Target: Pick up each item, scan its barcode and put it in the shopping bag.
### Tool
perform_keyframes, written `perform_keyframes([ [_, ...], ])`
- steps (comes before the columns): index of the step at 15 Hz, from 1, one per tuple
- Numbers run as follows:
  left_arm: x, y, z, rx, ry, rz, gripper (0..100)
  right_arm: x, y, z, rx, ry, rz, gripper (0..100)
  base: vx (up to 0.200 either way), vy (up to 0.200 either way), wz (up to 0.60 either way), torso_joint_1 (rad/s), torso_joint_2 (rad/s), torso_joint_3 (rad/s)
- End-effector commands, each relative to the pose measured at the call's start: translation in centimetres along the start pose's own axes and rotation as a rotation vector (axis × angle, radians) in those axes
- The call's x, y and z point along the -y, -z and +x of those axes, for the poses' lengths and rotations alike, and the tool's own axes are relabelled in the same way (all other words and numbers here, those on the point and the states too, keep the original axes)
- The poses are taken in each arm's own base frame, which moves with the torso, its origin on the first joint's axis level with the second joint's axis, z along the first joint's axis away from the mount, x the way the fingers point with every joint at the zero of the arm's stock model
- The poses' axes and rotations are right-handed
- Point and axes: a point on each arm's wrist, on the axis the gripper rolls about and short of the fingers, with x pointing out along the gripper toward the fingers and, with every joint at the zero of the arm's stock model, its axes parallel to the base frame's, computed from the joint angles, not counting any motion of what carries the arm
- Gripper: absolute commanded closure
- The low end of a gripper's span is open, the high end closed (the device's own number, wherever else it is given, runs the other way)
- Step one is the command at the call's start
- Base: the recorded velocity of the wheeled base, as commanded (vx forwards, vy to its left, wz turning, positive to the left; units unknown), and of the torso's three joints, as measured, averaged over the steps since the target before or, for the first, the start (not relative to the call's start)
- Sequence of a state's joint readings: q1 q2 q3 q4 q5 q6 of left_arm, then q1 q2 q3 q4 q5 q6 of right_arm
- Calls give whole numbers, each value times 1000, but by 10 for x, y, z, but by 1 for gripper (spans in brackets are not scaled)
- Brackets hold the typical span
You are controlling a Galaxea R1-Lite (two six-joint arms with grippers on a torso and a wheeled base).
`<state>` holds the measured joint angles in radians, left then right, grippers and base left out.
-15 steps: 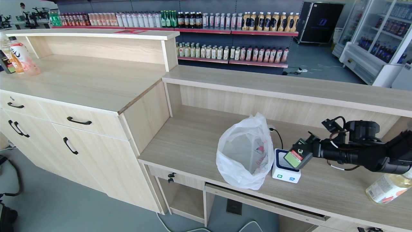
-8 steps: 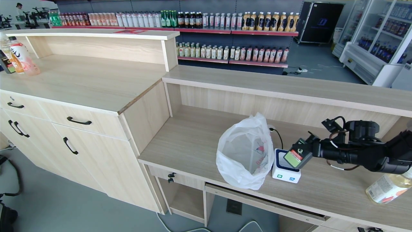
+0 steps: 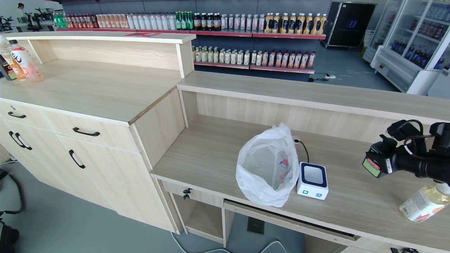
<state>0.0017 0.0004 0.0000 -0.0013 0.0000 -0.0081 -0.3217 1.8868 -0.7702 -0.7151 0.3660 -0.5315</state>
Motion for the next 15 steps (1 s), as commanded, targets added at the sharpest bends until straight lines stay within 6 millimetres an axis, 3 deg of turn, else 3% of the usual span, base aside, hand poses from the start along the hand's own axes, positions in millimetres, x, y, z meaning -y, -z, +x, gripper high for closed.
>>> perform_keyframes([
  [1,0,0,0,1,0,-1,0,14,-21,-48,67,145,-70,100,0,0,0,0,0,0],
  [4,0,0,0,1,0,-1,0,10,-33,-48,152,164,-110,100,0,0,400,3,2,0],
  [7,0,0,0,1,0,-1,0,5,-40,-33,203,149,-128,100,0,0,600,1,1,4],
  [10,0,0,0,1,0,-1,0,-18,-45,10,230,19,1,100,0,0,0,0,0,0],
  [14,0,0,0,1,0,-1,0,-46,-32,77,187,-112,148,100,0,0,0,0,0,0],
  [15,0,0,0,1,0,-1,0,-50,-31,83,183,-124,158,100,0,0,0,0,0,0],
])
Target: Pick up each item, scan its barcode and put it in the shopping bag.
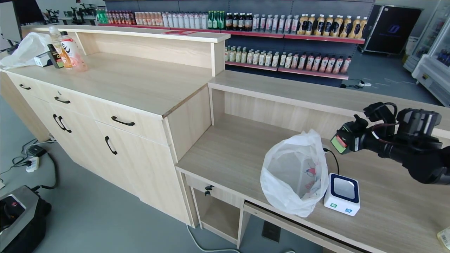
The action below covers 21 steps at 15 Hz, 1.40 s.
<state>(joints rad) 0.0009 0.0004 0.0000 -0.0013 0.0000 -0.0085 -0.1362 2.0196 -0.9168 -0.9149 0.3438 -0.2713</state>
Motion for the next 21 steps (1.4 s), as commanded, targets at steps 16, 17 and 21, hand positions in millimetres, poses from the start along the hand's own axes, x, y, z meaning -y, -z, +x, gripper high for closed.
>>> perform_keyframes([
  [16,0,0,0,1,-1,-1,0,-66,92,102,-149,-211,-2,100,0,0,0,0,0,0],
  [17,0,0,0,1,-1,-1,0,-68,95,102,-154,-216,-14,100,0,0,0,0,0,0],
  [21,0,0,0,1,-1,1,0,-67,105,99,-183,-217,-14,100,0,0,0,0,0,0],
])
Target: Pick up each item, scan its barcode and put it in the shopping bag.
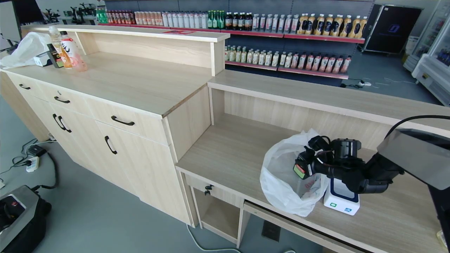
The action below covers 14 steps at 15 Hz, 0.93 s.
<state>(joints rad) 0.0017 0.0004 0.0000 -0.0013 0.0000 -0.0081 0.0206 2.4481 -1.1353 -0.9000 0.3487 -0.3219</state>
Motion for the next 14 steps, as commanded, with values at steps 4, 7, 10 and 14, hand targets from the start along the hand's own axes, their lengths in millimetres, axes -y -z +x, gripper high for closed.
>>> perform_keyframes([
  [4,0,0,0,1,0,0,0,1,14,-2,-39,0,21,100,0,0,0,0,0,0],
  [7,0,0,0,1,0,-1,0,4,18,-2,-44,7,24,0,0,0,0,0,0,0],
  [10,0,0,0,1,0,-1,0,8,-5,-11,8,23,12,0,0,0,0,0,0,0],
  [14,0,0,0,1,0,-1,0,16,-57,-48,113,71,-32,0,0,0,0,0,0,0],
])
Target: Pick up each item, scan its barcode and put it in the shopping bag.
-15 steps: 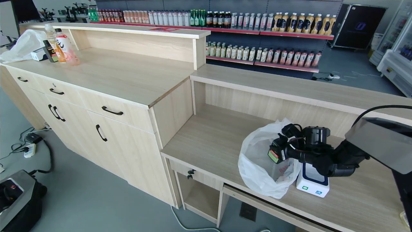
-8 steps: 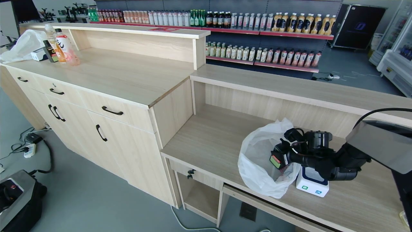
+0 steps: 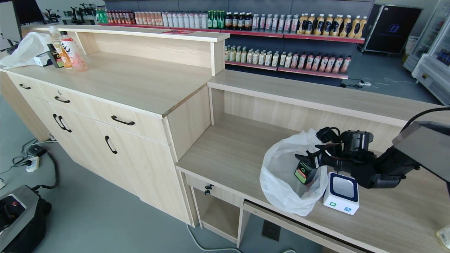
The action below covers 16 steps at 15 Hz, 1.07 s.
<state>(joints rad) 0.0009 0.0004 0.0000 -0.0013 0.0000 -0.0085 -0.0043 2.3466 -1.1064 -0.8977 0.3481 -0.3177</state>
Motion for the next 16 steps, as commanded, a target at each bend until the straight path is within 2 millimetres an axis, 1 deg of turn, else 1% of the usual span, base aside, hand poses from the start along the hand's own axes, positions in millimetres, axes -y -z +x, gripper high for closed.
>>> perform_keyframes([
  [1,0,0,0,1,-1,1,0,4,-40,-38,64,36,-28,0,0,0,0,0,0,0],
  [2,0,0,0,1,-1,-1,0,3,-51,-59,79,54,-54,0,0,0,0,0,0,0],
  [3,0,0,0,1,-1,-1,0,5,-57,-86,76,81,-75,0,0,0,0,0,0,0],
  [4,0,0,0,1,-1,1,0,4,-59,-109,73,101,-93,0,0,0,0,0,0,0],
  [5,0,0,0,1,-1,-1,0,5,-65,-140,74,138,-109,0,0,0,0,0,0,0],
  [6,0,0,0,1,-1,-1,0,5,-69,-163,75,167,-112,0,0,0,0,0,0,0],
  [7,0,0,0,1,-1,-1,0,7,-75,-183,79,204,-116,0,0,0,0,0,0,0],
  [8,0,0,0,1,-1,-1,0,12,-78,-199,53,262,-119,0,0,0,0,0,0,0],
  [10,0,0,0,1,-1,-1,0,23,-83,-232,17,377,-106,0,0,0,-600,2,2,5],
  [11,0,0,0,1,-1,-1,0,28,-81,-246,-10,430,-88,0,0,0,-600,-2,7,2],
  [12,0,0,0,1,-1,-1,0,32,-79,-254,-36,470,-72,0,0,0,-600,-7,2,7],
  [13,0,0,0,1,-1,1,0,36,-65,-269,-98,564,-39,0,0,0,-600,12,2,-2],
  [15,0,0,0,1,-1,1,0,36,-36,-289,-217,663,33,0,0,0,-600,-7,5,0],
  [16,0,0,0,1,-1,-1,0,37,-27,-294,-264,703,60,0,0,0,-600,2,-7,2],
])
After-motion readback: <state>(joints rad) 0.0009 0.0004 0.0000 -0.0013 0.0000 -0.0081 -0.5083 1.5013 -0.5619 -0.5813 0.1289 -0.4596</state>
